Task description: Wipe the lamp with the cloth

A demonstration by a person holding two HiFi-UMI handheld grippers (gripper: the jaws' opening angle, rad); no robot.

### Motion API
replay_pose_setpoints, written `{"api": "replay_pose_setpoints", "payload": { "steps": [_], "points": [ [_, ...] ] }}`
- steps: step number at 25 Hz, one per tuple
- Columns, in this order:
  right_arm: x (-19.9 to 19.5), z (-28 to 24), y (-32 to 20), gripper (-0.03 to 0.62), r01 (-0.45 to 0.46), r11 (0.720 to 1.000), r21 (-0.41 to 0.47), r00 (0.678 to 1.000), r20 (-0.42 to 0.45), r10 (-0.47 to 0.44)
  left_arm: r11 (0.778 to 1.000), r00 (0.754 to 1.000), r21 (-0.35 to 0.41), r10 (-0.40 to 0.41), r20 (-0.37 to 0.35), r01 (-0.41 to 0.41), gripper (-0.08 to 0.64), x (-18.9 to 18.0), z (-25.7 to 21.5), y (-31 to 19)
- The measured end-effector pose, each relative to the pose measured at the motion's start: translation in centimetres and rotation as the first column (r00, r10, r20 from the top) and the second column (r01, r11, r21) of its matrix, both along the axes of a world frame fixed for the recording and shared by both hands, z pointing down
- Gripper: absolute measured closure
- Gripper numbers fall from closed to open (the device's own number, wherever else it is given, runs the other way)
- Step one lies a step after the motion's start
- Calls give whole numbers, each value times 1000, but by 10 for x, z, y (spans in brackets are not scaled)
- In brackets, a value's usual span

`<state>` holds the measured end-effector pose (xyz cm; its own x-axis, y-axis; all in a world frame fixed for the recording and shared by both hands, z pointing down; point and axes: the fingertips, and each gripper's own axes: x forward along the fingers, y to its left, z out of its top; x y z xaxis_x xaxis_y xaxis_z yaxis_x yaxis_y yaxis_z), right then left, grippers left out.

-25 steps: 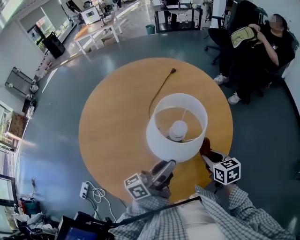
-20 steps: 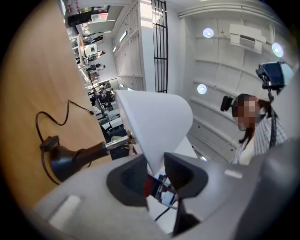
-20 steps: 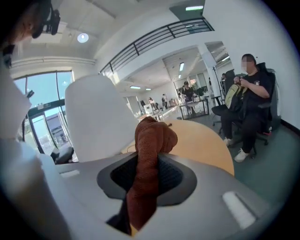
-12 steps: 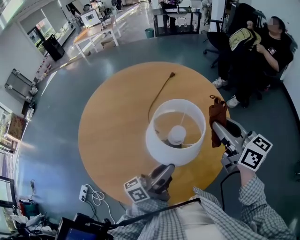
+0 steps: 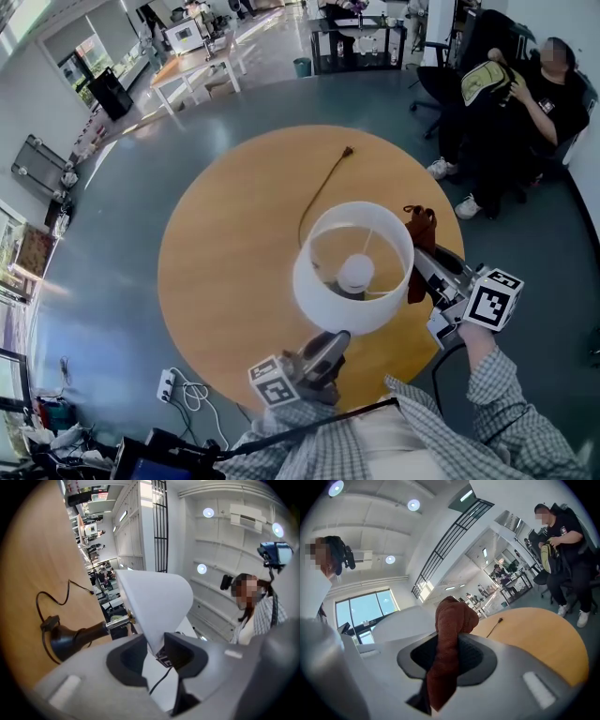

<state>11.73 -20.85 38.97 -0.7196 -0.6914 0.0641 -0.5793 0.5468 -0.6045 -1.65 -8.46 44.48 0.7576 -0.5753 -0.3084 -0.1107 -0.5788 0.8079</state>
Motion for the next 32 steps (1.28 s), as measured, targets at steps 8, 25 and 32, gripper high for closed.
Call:
{"api": "replay_pose_setpoints", "payload": {
  "steps": [8, 25, 32],
  "points": [
    [0, 15, -7, 486, 42, 999, -25, 996, -74, -44, 1000, 1000, 2, 6, -2, -6, 446, 1, 1, 3],
    [-43, -35, -55, 486, 276, 958, 82, 955, -136, -263, 1000, 1000, 1, 1, 1, -1, 446, 4, 3, 5],
    [-52, 5, -68, 485, 357, 932, -55, 917, -170, -361, 1000, 1000, 5, 0, 0, 0, 446, 3, 3, 7]
  ]
}}
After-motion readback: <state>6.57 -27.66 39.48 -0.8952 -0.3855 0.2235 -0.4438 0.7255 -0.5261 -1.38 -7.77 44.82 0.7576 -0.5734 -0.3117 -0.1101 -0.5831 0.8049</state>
